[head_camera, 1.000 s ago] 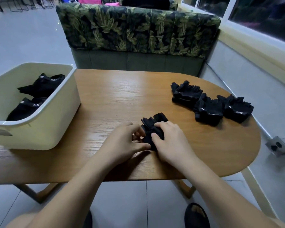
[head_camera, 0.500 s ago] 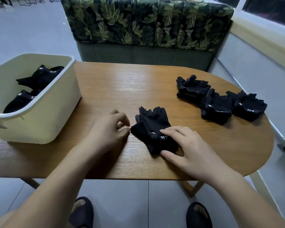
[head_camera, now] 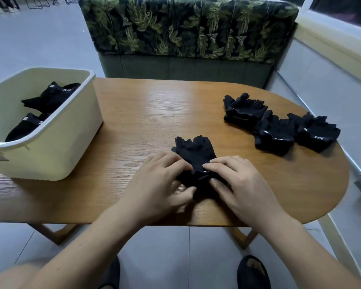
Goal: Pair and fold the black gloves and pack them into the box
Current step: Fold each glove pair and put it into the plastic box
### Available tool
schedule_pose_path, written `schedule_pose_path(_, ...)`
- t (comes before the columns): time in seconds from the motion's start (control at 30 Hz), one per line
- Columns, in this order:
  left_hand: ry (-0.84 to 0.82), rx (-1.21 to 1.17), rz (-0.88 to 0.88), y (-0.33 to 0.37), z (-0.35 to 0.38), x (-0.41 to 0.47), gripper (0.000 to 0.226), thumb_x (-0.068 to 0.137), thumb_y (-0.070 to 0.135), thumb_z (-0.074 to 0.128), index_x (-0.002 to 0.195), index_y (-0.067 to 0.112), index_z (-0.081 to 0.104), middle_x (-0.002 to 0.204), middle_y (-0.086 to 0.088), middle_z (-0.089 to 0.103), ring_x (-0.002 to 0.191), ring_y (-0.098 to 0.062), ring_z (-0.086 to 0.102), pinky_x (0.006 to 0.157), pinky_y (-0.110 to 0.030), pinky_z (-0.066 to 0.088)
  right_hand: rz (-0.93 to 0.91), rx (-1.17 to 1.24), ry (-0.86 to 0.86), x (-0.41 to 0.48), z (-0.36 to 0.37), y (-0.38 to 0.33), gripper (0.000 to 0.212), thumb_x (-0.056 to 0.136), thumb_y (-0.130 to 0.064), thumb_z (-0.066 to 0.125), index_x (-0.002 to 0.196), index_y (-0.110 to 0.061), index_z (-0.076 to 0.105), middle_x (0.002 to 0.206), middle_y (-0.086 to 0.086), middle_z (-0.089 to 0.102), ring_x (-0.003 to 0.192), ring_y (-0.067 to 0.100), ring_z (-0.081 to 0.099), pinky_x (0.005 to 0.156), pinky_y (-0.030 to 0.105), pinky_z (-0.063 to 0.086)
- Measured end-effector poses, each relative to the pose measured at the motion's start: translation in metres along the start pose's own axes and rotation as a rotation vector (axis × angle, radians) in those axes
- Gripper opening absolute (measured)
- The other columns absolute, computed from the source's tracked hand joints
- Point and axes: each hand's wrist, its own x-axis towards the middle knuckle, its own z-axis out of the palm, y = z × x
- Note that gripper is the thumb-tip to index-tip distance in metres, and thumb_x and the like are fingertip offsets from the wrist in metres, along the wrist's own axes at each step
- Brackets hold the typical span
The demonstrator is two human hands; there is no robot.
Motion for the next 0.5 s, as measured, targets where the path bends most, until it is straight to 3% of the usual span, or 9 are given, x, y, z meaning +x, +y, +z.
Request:
schedule_pose_path(0.1, -0.017, 0.006, -0.038, 0.001, 0.003, -0.001, 0.054, 0.086, 0.068, 0.064, 0.127, 0.032, 0.063, 0.117, 0.015, 0.061, 0.11, -0.013, 0.059, 0.092, -0.037, 0.05, -0.075, -0.04, 0.121, 0.001, -0.002, -0.001, 0.022, 0.097, -0.016, 0.068, 0.117, -0.012, 0.077, 0.125, 0.002, 0.07, 0.117, 0.025, 0.063, 0.094, 0.04, 0.048)
schedule_pose_path(0.2, -0.001, -0.089, -0.119, 0.0, 0.004, -0.001, 0.068, 0.087, 0.066, 0.07, 0.143, 0.035, 0.048, 0.13, 0.014, 0.053, 0.109, -0.009, 0.059, 0.089, -0.029, 0.049, -0.074, 0.039, 0.143, 0.0, -0.006, -0.004, 0.021, 0.092, 0.001, 0.072, 0.109, -0.009, 0.074, 0.117, 0.002, 0.071, 0.11, 0.024, 0.065, 0.092, 0.04, 0.053)
schedule_pose_path(0.3, 0.023, -0.164, -0.243, -0.01, -0.002, 0.0, 0.059, 0.086, 0.054, 0.08, 0.132, 0.034, 0.05, 0.123, 0.018, 0.056, 0.101, -0.002, 0.058, 0.088, -0.029, 0.051, 0.094, 0.153, 0.064, -0.002, -0.009, -0.005, 0.023, 0.094, -0.006, 0.071, 0.112, -0.02, 0.065, 0.1, -0.008, 0.068, 0.092, 0.012, 0.064, 0.077, 0.035, 0.054)
schedule_pose_path(0.37, 0.005, -0.154, -0.279, -0.015, -0.005, 0.0, 0.047, 0.088, 0.047, 0.081, 0.125, 0.031, 0.056, 0.115, 0.02, 0.058, 0.098, 0.002, 0.056, 0.089, -0.028, 0.052, 0.174, 0.148, 0.023, -0.004, -0.007, -0.002, 0.021, 0.097, -0.015, 0.068, 0.112, -0.026, 0.059, 0.091, -0.012, 0.064, 0.082, 0.009, 0.059, 0.066, 0.028, 0.045)
schedule_pose_path(0.5, 0.018, -0.185, -0.246, -0.012, -0.002, 0.002, 0.04, 0.09, 0.039, 0.081, 0.125, 0.033, 0.063, 0.113, 0.017, 0.067, 0.097, 0.0, 0.059, 0.088, -0.029, 0.054, 0.224, 0.183, -0.005, -0.004, -0.007, -0.002, 0.018, 0.1, -0.021, 0.063, 0.113, -0.028, 0.053, 0.083, -0.016, 0.06, 0.076, 0.017, 0.058, 0.065, 0.03, 0.034)
